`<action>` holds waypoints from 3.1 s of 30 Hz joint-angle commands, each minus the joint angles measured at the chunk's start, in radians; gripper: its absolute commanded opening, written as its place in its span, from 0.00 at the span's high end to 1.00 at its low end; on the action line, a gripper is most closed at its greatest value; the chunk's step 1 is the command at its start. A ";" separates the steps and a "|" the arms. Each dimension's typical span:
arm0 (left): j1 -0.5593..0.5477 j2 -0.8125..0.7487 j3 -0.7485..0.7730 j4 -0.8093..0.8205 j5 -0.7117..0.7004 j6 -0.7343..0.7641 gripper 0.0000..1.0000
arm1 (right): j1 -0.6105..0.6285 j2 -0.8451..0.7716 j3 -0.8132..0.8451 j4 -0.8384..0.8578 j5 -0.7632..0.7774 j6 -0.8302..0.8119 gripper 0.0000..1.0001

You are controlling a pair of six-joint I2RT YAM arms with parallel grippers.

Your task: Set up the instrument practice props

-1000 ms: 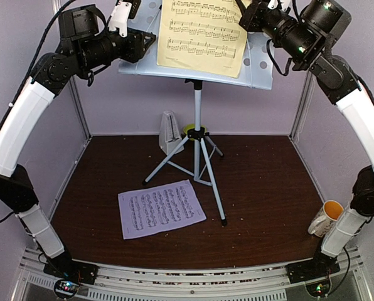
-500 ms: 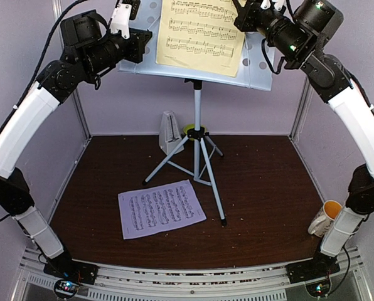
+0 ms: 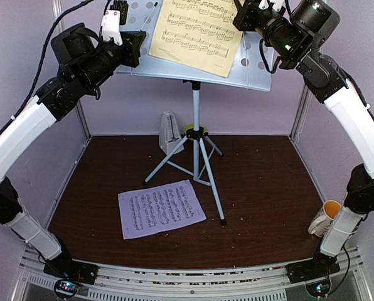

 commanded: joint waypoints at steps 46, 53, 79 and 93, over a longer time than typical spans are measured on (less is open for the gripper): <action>0.010 -0.060 -0.154 0.327 0.192 0.052 1.00 | 0.065 0.225 0.152 0.216 -0.070 -0.021 1.00; 0.009 -0.064 -0.157 0.325 0.194 0.058 1.00 | 0.068 0.243 0.151 0.243 -0.138 0.002 1.00; 0.009 -0.065 -0.162 0.322 0.183 0.056 0.94 | 0.072 0.290 0.142 0.331 -0.243 0.034 0.89; 0.008 -0.095 -0.184 0.323 0.200 0.044 0.56 | 0.072 0.251 0.114 0.320 -0.230 0.026 0.50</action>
